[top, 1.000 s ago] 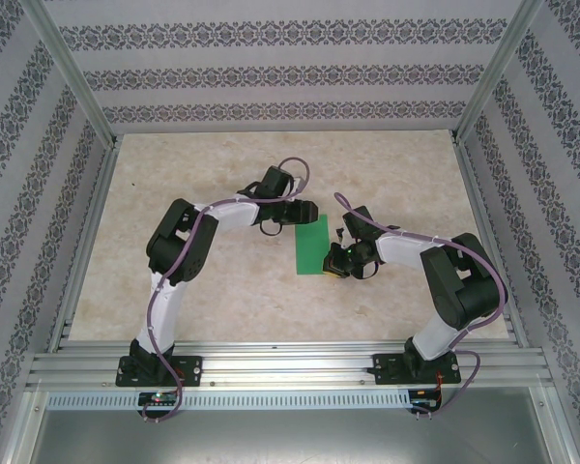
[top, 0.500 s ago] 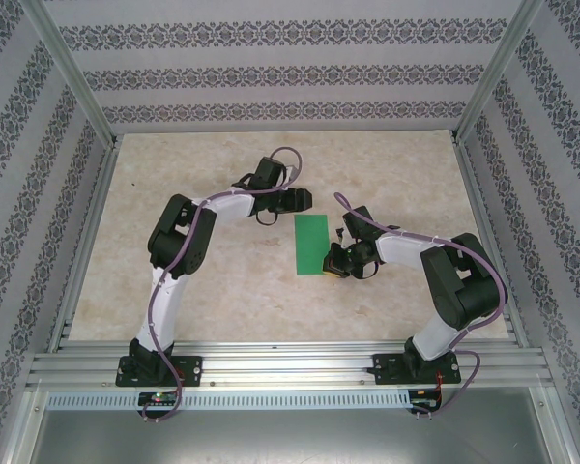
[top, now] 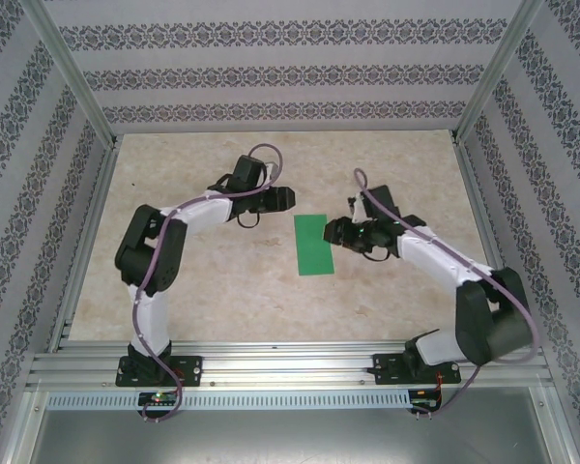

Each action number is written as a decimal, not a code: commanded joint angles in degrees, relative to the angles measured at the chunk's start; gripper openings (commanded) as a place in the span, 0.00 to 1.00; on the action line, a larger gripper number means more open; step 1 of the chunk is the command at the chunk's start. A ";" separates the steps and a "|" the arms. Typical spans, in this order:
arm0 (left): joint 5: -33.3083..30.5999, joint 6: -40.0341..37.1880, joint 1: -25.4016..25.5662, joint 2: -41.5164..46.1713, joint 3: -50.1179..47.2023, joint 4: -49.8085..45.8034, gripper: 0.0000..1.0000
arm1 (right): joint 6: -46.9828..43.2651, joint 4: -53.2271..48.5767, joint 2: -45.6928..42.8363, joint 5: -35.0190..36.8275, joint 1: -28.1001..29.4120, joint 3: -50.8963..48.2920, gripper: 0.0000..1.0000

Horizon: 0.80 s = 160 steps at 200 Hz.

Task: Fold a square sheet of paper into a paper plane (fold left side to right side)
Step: First fold the square sheet of paper in half at the center of the table, then fold the triangle a second time at the center of the table.

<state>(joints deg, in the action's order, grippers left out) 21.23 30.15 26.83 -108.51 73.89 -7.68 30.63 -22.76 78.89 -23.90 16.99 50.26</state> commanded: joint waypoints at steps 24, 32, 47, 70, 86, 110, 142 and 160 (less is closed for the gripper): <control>4.61 4.80 6.67 2.21 -7.51 4.60 0.61 | 0.15 2.03 4.53 -2.71 -2.26 -2.70 0.54; 5.17 6.20 8.00 1.72 -8.30 5.80 0.60 | 0.76 2.72 5.32 -2.82 -2.30 -3.27 0.54; 5.59 8.19 10.10 0.38 -9.08 7.65 0.60 | 1.38 3.02 6.82 -2.82 -2.41 -3.83 0.53; 5.10 10.31 11.57 -2.69 -8.42 9.16 0.59 | 1.78 3.06 8.17 -3.20 -2.43 -4.33 0.53; 4.64 10.57 11.58 -4.38 -7.18 8.66 0.59 | 1.74 3.06 8.90 -3.60 -2.48 -4.55 0.53; 1.77 8.90 11.58 -5.76 -4.89 4.42 0.60 | 1.79 2.99 9.18 -3.53 -2.41 -5.12 0.53; 2.59 9.10 11.58 -7.26 -4.84 4.81 0.60 | 1.57 2.97 9.47 -3.28 -2.47 -5.22 0.53; 1.98 9.25 11.58 -7.37 -5.22 4.74 0.60 | 1.41 2.80 9.80 -3.19 -2.45 -5.02 0.53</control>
<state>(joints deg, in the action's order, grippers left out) 24.32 39.11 38.61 -114.69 68.31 -2.96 31.79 -21.04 87.85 -26.63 14.59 45.45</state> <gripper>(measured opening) 0.595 0.529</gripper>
